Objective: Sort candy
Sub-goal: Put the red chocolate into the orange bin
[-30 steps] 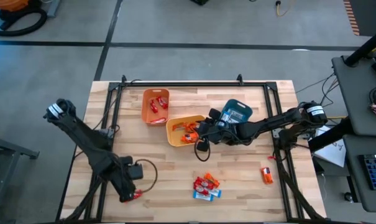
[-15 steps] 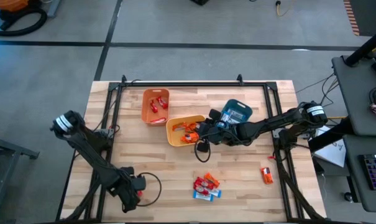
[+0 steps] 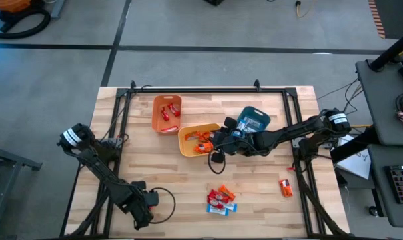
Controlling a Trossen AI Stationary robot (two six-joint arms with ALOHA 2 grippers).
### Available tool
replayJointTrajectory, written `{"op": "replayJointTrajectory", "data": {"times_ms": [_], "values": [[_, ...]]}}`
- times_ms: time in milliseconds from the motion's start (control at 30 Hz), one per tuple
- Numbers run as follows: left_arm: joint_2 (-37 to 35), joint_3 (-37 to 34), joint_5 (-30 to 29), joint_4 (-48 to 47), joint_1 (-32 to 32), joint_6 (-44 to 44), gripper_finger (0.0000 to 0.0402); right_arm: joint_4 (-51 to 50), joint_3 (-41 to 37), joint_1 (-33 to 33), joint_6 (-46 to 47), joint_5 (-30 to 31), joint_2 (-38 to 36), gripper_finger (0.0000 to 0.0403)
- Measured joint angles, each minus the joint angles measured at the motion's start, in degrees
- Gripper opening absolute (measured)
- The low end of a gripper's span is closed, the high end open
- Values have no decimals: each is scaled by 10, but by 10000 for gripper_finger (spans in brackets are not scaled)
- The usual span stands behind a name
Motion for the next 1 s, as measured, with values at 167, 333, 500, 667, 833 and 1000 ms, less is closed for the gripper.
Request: {"op": "replayJointTrajectory", "data": {"times_ms": [167, 333, 500, 667, 833, 1000], "values": [[-3, -1, -1, -2, 0, 0, 167, -1, 0, 0, 0, -5, 0, 146], [-4, -2, -3, -6, 0, 1, 110, -1, 0, 0, 3, -13, 0, 146], [-5, -2, 0, 4, 0, 10, 60, -1, 0, 0, 3, -13, 0, 146], [-7, -2, 0, 3, 0, 23, 41, -1, 0, 0, 3, -13, 0, 146], [-25, 7, -5, 0, 2, 45, 39, -1, 0, 0, 3, -13, 0, 146], [-52, 32, -71, 0, 12, 94, 39, -1, 0, 0, 5, -13, 0, 146]]}}
